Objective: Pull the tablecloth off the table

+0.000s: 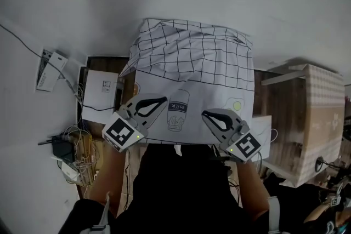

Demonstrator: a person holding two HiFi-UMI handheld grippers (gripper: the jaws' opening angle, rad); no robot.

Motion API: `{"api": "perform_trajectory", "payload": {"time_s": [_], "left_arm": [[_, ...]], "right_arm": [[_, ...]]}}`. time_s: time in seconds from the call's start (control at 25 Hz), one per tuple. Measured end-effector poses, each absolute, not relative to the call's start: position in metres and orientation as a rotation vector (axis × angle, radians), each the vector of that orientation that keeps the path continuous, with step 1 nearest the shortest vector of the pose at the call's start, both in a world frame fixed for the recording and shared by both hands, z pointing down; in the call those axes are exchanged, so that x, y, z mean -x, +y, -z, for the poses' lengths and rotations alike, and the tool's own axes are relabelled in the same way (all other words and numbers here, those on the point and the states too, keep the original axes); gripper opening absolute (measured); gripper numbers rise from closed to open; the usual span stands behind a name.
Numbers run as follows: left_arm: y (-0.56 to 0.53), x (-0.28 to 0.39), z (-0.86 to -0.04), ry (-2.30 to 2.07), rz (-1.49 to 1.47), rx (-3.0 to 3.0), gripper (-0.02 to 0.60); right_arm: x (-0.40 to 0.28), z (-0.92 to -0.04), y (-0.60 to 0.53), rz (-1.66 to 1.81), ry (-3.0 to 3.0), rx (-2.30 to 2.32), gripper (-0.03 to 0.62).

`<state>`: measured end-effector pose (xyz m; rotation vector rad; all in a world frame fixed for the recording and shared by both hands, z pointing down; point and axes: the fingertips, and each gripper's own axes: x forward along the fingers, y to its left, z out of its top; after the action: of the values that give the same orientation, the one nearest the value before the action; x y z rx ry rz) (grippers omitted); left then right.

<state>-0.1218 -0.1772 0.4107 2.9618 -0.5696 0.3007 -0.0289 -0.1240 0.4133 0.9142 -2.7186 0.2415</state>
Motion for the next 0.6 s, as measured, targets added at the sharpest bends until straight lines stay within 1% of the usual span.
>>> {"api": "perform_trajectory", "payload": {"time_s": [0.28, 0.44, 0.48, 0.52, 0.56, 0.6], "left_arm": [[-0.187, 0.092, -0.454, -0.547, -0.59, -2.967, 0.008], [-0.194, 0.072, -0.462, -0.53, -0.63, -2.977, 0.009], [-0.196, 0.068, -0.466, -0.525, -0.662, -2.978, 0.009], [-0.197, 0.064, -0.471, -0.515, -0.697, -2.98, 0.009], [-0.199, 0.06, -0.476, -0.506, -0.728, -2.984, 0.009], [-0.202, 0.056, -0.482, -0.499, -0.754, -2.99, 0.01]], "right_arm": [[-0.02, -0.431, -0.151, -0.27, -2.716, -0.93, 0.026], [-0.038, -0.461, -0.159, -0.179, -2.619, -0.853, 0.029], [-0.04, -0.468, -0.158, -0.169, -2.597, -0.83, 0.055], [-0.042, -0.475, -0.156, -0.161, -2.578, -0.812, 0.099], [-0.046, -0.481, -0.156, -0.149, -2.556, -0.801, 0.128], [-0.05, -0.487, -0.157, -0.134, -2.535, -0.795, 0.138]]}}
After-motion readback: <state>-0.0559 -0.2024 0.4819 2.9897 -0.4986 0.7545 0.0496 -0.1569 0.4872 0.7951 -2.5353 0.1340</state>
